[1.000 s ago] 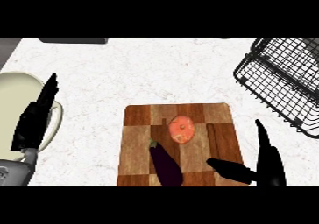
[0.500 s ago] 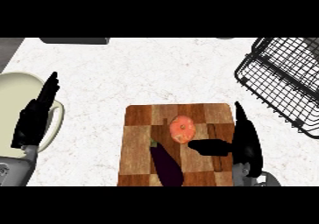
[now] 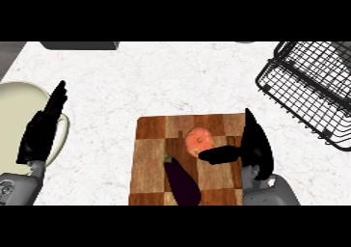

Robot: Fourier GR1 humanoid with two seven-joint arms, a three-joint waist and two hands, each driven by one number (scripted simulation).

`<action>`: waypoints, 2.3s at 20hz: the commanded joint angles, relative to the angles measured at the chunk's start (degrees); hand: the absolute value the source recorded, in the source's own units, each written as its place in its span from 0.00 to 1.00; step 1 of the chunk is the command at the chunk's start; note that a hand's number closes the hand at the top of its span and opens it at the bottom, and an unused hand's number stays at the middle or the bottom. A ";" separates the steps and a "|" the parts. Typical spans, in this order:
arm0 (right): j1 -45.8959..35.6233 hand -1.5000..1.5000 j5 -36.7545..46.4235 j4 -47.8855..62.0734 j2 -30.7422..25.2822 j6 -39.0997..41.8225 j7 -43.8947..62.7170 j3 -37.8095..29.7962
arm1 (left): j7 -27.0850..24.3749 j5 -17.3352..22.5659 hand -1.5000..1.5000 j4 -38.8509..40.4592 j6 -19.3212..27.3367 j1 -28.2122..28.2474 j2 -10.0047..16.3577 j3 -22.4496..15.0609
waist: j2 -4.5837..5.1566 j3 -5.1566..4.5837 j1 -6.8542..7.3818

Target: Pick the squash from the cutting board and place it in the tiered basket

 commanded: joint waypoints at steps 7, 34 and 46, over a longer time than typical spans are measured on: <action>-3.78 0.00 4.02 5.57 0.57 4.06 13.59 2.86 | -0.08 0.36 0.50 1.76 -1.48 -2.01 0.55 2.13 | -0.16 0.00 -0.61; -9.09 0.00 -2.09 15.98 0.56 -0.07 13.57 1.59 | -0.11 -0.95 0.50 0.31 -2.61 -0.52 -0.78 3.11 | 0.00 0.14 0.24; -13.24 1.00 -11.59 24.40 0.56 -6.54 12.59 6.34 | -1.64 -3.52 0.50 2.43 -2.45 -0.53 -3.61 1.46 | 0.31 0.22 1.00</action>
